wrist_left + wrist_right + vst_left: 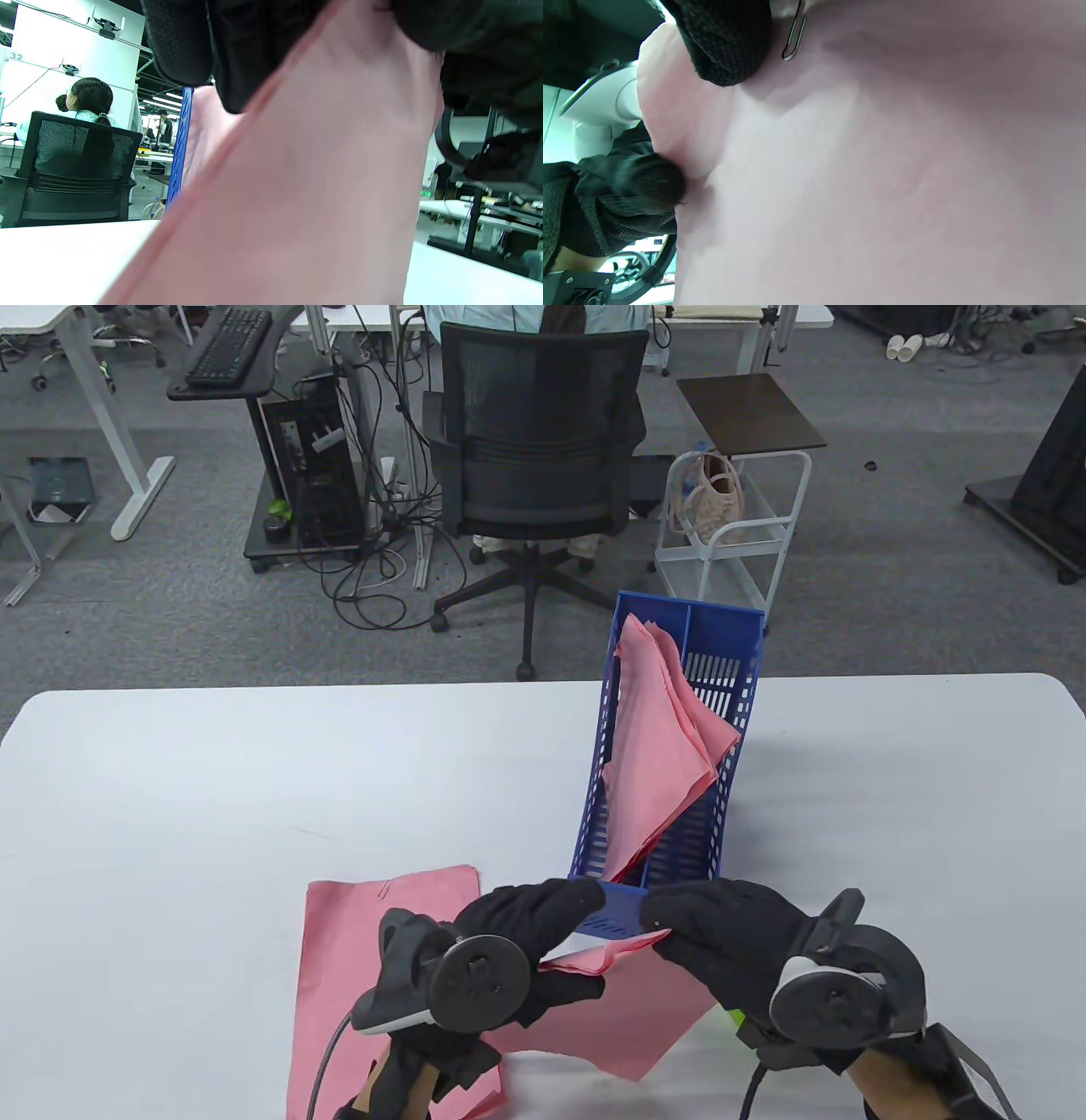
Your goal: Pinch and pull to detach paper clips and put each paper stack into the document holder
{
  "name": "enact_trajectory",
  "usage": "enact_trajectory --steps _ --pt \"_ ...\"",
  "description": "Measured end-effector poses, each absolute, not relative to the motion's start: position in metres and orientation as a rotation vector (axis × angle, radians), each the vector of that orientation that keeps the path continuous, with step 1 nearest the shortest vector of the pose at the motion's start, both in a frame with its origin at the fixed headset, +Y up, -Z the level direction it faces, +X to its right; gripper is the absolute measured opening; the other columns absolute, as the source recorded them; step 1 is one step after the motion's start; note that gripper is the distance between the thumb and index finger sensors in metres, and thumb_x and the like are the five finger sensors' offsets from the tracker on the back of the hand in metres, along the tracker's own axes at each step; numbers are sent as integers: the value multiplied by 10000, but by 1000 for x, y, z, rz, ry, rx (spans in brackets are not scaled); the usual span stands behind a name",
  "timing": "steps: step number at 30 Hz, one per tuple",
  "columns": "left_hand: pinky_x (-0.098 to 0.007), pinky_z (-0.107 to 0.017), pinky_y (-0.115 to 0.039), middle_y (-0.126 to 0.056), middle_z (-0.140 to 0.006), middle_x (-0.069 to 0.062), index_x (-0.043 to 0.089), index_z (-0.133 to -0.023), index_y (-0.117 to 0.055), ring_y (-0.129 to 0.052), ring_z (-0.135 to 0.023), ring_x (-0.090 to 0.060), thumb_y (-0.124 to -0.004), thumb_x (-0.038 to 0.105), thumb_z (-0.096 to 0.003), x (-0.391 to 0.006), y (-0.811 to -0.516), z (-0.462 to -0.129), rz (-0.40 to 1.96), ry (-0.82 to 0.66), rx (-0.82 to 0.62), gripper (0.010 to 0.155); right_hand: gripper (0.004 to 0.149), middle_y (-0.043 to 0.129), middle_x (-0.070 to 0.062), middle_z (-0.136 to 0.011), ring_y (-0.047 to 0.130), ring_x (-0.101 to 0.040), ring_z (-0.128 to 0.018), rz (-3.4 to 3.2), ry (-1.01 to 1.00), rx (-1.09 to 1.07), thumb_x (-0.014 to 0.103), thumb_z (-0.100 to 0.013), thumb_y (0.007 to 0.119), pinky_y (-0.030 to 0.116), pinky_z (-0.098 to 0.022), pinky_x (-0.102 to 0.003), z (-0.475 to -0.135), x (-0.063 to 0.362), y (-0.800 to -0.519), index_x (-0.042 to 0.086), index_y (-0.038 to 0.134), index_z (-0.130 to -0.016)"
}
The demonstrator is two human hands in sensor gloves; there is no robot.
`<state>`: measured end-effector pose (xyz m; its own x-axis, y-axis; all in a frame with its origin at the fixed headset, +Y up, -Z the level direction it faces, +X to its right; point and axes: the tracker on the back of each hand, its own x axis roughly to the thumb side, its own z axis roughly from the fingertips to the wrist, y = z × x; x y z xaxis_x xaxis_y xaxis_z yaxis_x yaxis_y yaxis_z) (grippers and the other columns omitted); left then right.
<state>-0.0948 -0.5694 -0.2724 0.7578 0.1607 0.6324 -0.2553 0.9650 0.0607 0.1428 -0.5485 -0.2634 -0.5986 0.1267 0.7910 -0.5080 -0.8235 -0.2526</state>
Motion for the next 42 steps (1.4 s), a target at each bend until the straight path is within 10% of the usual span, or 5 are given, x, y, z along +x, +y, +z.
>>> enact_trajectory --steps 4,31,42 --pt "-424 -631 -838 -983 -862 34 323 -957 -805 -1041 -740 -210 -633 465 -562 -90 -574 -275 240 -686 137 454 370 917 -90 -846 995 -244 -616 2484 -655 1125 367 -555 733 820 -495 -339 -268 139 -553 213 778 -889" --pt "-374 -550 -892 -1006 -813 44 319 -937 -821 -1076 -663 -174 -669 407 -546 -104 -566 -276 173 -573 203 429 342 921 -87 -843 987 -275 -630 2713 -569 883 367 -568 703 808 -515 -371 -278 197 -586 225 806 -861" --pt "-318 -495 -921 -959 -856 -7 229 -1003 -747 -1082 -623 -148 -659 342 -578 -142 -551 -265 348 -407 530 448 383 867 -152 -913 941 -344 -706 2950 10 518 319 -578 686 767 -564 -426 -318 233 -675 173 773 -921"
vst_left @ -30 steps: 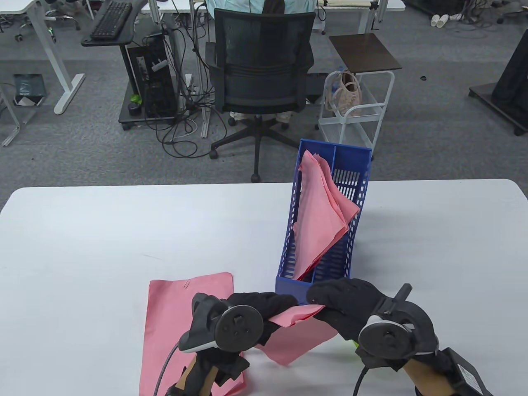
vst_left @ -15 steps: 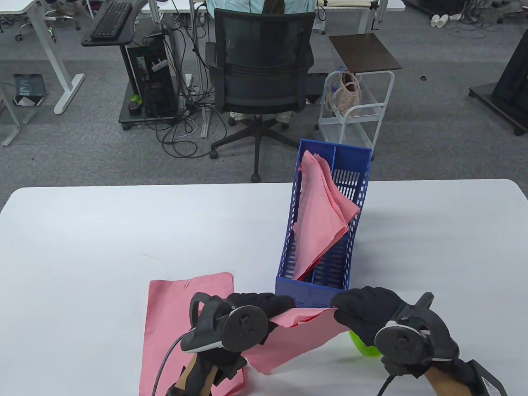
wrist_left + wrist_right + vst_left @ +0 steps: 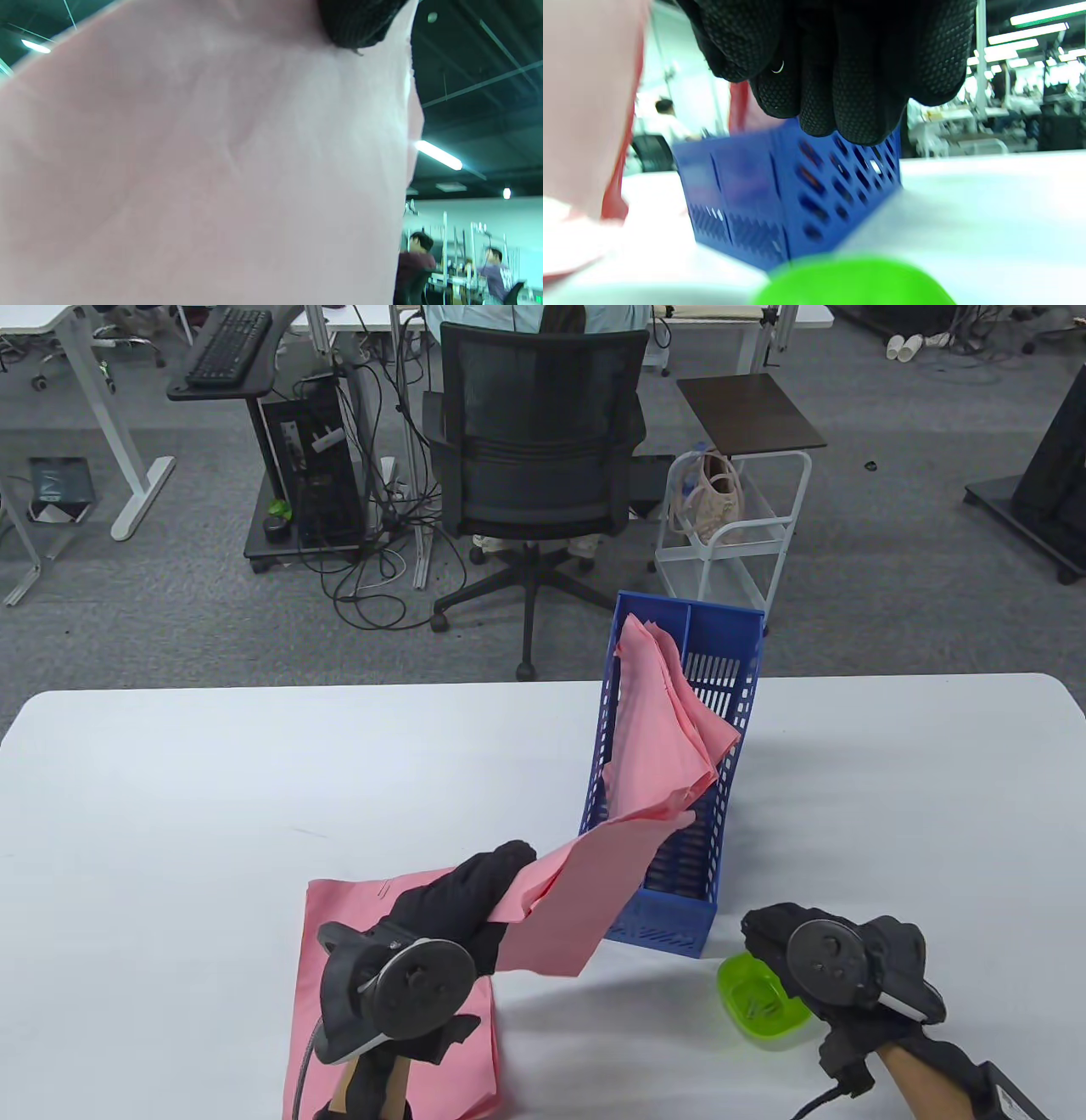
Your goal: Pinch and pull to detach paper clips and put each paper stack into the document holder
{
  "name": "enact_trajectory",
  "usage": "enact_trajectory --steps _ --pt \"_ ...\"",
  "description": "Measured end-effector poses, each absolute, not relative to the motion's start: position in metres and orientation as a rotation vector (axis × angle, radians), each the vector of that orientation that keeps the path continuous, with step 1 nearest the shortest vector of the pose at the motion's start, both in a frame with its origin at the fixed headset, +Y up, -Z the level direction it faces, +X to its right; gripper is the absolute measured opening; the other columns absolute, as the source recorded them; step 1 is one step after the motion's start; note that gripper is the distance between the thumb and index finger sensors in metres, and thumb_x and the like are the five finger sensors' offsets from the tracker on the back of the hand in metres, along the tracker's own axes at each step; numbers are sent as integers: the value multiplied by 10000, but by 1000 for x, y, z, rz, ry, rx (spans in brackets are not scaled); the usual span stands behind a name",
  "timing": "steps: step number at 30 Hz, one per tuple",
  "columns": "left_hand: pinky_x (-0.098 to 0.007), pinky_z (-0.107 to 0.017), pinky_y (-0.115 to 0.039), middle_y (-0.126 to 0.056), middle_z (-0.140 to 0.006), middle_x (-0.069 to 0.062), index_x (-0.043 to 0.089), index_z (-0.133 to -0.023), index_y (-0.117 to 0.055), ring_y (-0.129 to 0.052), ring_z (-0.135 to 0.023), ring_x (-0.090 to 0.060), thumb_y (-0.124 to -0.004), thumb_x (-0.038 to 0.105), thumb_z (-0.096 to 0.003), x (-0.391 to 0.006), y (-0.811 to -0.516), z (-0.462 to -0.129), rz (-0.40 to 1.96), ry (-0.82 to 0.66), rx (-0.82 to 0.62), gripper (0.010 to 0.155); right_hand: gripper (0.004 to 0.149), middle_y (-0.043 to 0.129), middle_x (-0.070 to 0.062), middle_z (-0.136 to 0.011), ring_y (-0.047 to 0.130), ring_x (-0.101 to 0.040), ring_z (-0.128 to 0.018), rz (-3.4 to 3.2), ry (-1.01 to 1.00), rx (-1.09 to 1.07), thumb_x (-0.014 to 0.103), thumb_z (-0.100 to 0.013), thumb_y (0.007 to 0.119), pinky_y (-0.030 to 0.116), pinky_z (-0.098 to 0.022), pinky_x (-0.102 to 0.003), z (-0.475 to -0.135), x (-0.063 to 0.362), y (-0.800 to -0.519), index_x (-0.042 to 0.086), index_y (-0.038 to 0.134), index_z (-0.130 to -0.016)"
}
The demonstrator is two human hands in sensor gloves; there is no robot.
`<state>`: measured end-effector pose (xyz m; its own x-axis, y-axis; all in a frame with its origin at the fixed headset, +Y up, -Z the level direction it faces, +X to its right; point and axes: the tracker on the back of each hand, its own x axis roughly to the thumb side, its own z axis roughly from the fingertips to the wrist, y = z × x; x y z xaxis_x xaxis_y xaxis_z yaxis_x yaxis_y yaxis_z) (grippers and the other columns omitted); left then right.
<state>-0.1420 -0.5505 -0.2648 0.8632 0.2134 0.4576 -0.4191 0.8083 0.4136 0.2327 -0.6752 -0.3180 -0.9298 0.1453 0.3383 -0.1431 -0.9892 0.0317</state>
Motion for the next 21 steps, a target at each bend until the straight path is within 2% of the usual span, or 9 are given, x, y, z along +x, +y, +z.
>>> enact_trajectory --steps 2,4,11,21 --pt "-325 -470 -924 -952 -858 -18 226 -1004 -736 -1083 -611 -156 -653 349 -573 -144 -549 -262 390 -398 582 457 423 843 -172 -944 923 -364 -741 2978 150 472 343 -574 690 753 -586 -444 -321 237 -686 160 754 -950" --pt "-309 -456 -931 -943 -866 -22 218 -1012 -724 -1084 -606 -150 -650 345 -576 -145 -548 -260 406 -398 606 460 454 811 -189 -982 897 -388 -781 2979 172 439 353 -574 693 735 -610 -465 -321 242 -688 153 729 -980" --pt "-279 -404 -953 -939 -867 -41 188 -1026 -705 -1096 -571 -151 -654 331 -578 -135 -541 -251 444 -410 664 473 552 701 -232 -1078 795 -451 -900 3020 5 331 393 -573 689 659 -682 -538 -321 272 -665 129 650 -1056" --pt "-218 -333 -974 -932 -862 -58 144 -1037 -675 -1116 -513 -144 -651 319 -586 -82 -494 -233 323 -440 663 485 621 618 -256 -1130 704 -492 -973 2978 -215 153 427 -577 675 599 -722 -584 -320 327 -640 110 579 -1102"
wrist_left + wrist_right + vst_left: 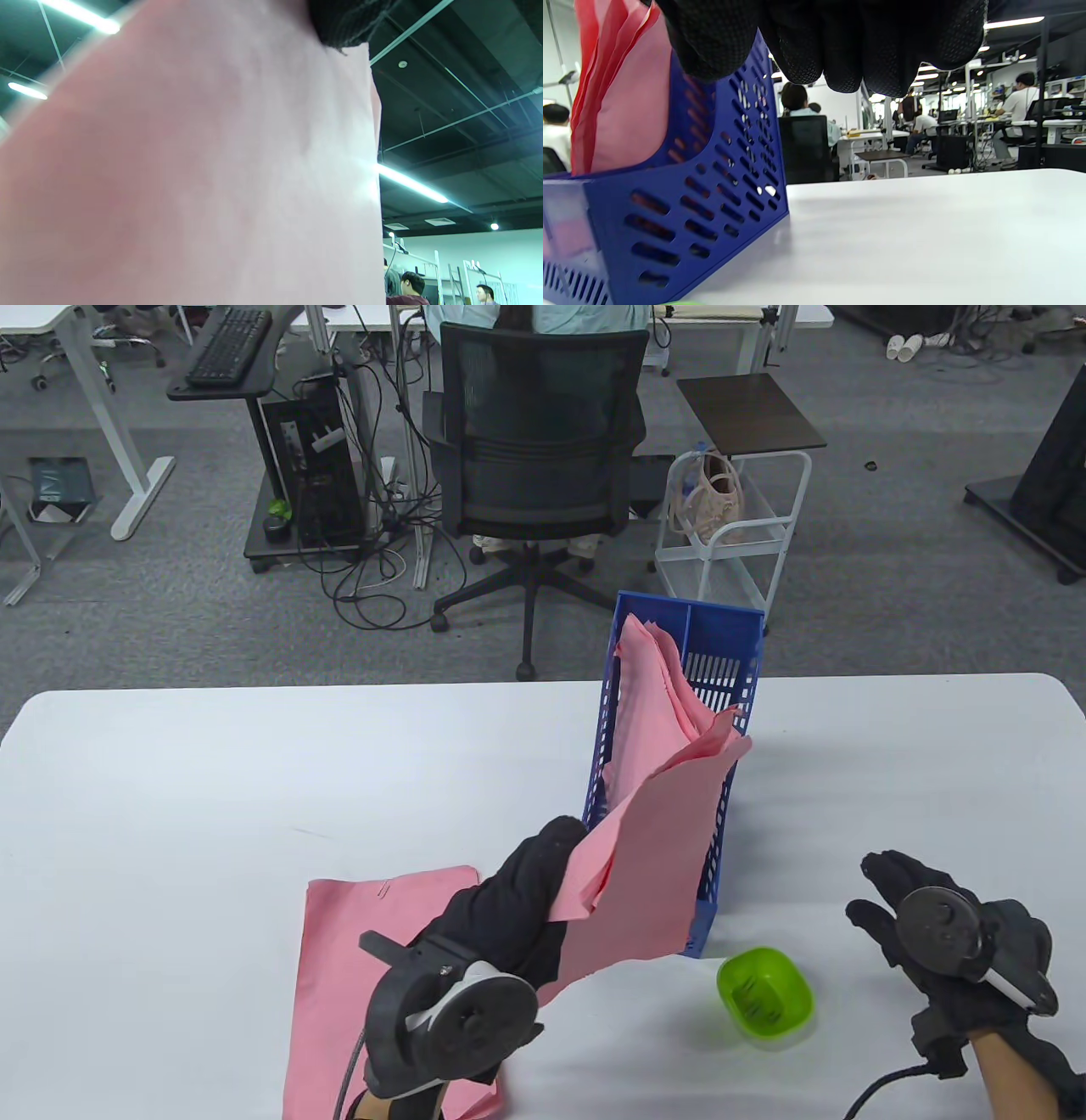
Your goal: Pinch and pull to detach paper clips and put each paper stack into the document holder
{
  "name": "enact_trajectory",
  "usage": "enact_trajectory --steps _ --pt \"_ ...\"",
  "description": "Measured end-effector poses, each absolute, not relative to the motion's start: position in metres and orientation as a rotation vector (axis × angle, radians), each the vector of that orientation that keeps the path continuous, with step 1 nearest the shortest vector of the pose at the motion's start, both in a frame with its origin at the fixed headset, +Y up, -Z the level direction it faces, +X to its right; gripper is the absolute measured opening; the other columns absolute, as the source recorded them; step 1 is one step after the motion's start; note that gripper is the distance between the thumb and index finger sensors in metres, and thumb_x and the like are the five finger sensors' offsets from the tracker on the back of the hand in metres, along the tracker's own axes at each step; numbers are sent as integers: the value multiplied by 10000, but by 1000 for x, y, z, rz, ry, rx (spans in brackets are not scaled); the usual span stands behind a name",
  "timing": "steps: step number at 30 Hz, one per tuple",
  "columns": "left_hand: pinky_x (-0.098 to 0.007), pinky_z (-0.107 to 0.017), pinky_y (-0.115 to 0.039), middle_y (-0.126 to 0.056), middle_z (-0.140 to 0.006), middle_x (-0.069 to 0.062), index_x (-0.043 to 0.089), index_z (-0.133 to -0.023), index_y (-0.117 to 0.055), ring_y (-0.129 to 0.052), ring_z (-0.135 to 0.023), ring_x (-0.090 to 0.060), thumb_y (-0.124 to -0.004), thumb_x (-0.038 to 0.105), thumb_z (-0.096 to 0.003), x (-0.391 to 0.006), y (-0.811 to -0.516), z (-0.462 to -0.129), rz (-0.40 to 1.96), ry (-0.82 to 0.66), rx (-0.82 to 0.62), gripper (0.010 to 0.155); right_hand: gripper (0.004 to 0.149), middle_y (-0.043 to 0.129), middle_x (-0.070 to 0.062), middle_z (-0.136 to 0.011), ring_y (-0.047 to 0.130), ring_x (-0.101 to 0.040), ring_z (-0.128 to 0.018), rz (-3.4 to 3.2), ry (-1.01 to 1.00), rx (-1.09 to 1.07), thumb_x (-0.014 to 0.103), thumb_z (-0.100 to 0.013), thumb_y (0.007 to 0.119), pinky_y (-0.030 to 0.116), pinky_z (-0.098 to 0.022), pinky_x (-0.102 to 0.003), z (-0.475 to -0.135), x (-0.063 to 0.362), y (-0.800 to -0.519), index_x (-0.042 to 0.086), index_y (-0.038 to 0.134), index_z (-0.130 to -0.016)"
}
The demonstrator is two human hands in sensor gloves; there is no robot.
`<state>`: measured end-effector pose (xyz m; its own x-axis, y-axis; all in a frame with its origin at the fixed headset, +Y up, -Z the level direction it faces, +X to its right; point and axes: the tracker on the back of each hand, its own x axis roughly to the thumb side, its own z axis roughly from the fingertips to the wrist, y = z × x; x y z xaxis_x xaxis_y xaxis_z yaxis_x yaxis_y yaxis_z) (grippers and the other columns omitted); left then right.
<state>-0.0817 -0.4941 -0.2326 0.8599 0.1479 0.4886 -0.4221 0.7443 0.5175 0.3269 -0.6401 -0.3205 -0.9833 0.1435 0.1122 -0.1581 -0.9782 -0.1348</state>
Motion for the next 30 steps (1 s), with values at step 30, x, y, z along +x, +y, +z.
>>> enact_trajectory --steps 30 --pt "-215 -428 -975 -781 -995 -113 88 -1107 -487 -1073 -643 -162 -606 248 -600 98 -519 -359 107 -118 624 544 625 622 -249 -1129 699 -492 -978 2847 -314 94 435 -572 674 598 -723 -588 -301 361 -655 112 582 -1100"
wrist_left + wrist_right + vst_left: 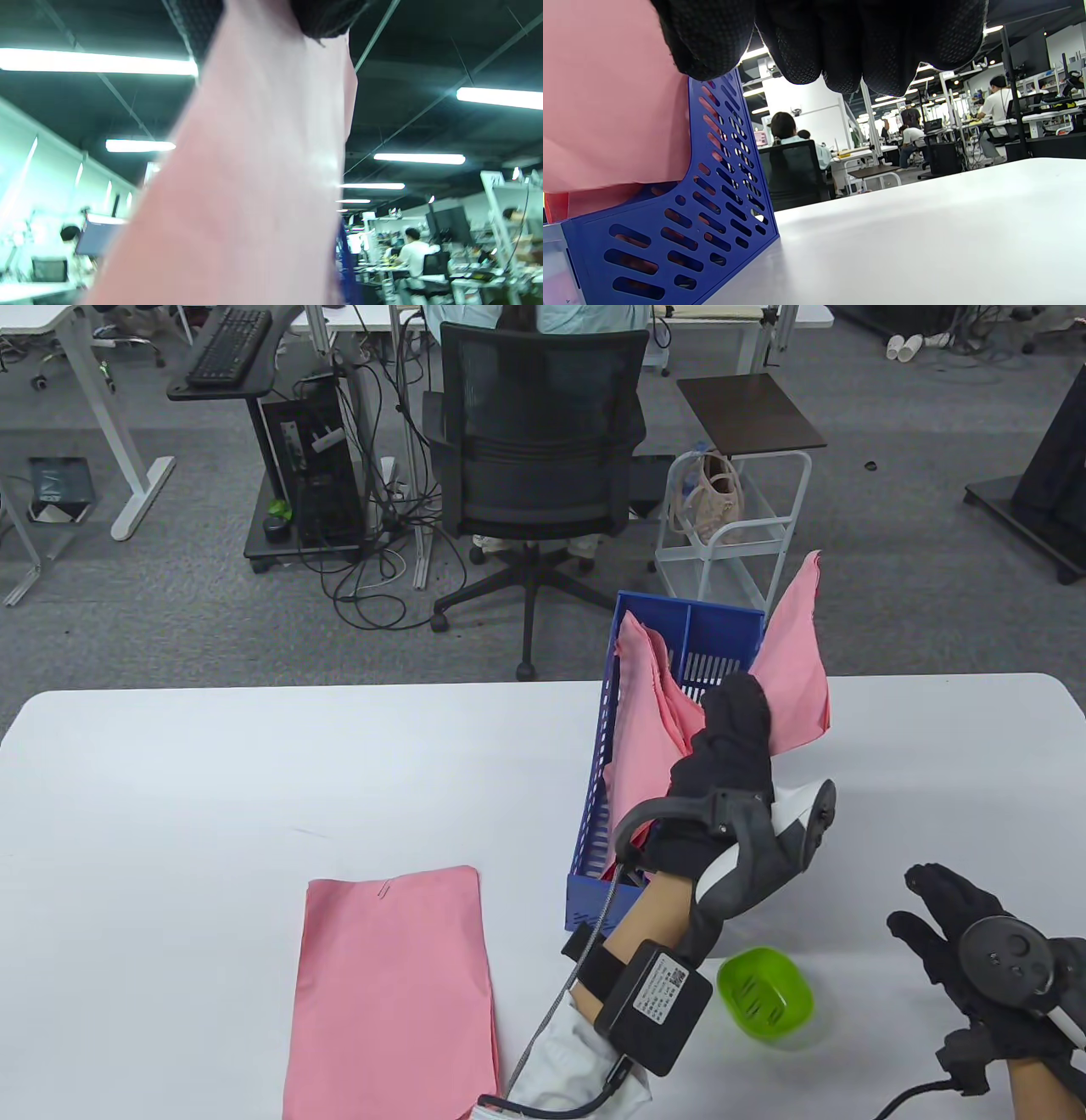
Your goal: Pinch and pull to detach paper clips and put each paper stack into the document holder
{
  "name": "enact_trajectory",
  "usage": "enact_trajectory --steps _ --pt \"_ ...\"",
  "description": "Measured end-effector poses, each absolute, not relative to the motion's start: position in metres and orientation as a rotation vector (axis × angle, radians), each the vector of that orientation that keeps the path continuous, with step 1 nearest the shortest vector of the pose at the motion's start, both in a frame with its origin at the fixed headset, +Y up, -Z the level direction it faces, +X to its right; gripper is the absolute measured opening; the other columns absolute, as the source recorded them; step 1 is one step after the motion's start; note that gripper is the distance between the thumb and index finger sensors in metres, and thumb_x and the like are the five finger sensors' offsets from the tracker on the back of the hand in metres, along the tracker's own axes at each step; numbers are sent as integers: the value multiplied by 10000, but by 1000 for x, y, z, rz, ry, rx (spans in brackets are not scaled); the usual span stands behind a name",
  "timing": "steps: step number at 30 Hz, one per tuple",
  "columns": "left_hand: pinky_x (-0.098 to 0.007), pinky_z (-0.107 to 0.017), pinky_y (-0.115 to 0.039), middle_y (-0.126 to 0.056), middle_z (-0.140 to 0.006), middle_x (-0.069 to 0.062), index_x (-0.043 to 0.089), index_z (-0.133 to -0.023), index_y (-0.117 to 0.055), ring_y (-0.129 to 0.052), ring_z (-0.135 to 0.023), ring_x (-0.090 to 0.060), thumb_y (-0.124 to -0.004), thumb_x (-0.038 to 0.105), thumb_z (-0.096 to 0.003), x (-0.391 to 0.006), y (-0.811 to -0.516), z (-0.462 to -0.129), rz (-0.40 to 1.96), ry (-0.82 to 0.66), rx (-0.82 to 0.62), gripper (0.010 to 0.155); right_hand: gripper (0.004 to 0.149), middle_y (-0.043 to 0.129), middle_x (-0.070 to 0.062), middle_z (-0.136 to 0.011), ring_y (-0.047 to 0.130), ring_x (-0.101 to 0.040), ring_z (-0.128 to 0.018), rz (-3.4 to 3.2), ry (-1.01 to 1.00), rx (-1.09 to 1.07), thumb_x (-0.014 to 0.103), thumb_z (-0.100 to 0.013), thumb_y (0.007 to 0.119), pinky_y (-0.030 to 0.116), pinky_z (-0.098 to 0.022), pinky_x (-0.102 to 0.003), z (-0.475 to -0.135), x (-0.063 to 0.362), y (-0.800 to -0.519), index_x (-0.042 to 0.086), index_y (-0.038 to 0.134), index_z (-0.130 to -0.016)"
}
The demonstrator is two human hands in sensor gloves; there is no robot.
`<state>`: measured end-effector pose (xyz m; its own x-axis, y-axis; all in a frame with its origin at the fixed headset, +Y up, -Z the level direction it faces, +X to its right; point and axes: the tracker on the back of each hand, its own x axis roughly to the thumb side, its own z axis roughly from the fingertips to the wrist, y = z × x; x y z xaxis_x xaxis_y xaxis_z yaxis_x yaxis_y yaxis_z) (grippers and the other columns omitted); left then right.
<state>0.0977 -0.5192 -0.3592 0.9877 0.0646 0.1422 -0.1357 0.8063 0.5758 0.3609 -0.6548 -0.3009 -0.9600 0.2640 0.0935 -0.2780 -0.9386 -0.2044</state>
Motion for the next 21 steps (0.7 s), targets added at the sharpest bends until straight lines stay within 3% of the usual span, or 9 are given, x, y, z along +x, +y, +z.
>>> enact_trajectory --steps 6,15,18,21 --pt "-224 -515 -948 -649 -1062 -156 53 -1126 -335 -1015 -752 -186 -555 239 -608 97 -577 -378 329 -159 480 593 625 620 -251 -1129 698 -493 -979 2862 -306 97 435 -572 674 598 -724 -588 -302 360 -657 112 582 -1099" --pt "-236 -548 -936 -634 -1072 -151 42 -1126 -317 -999 -784 -190 -560 264 -600 98 -628 -398 282 -156 347 620 629 611 -255 -1133 685 -500 -985 2880 -306 88 433 -573 674 586 -727 -596 -302 359 -659 109 576 -1103" --pt "-267 -562 -919 -636 -1076 -164 40 -1134 -322 -983 -802 -212 -612 384 -577 96 -628 -395 257 -188 358 716 630 607 -256 -1135 680 -502 -988 2888 -296 88 433 -573 674 583 -729 -597 -303 359 -660 107 575 -1103" --pt "-380 -599 -860 -585 -1125 -188 44 -1162 -290 -937 -855 -289 -622 557 -523 94 -619 -385 228 -297 348 884 632 605 -257 -1136 678 -501 -989 2898 -284 89 434 -573 674 583 -730 -598 -304 358 -662 106 573 -1104"
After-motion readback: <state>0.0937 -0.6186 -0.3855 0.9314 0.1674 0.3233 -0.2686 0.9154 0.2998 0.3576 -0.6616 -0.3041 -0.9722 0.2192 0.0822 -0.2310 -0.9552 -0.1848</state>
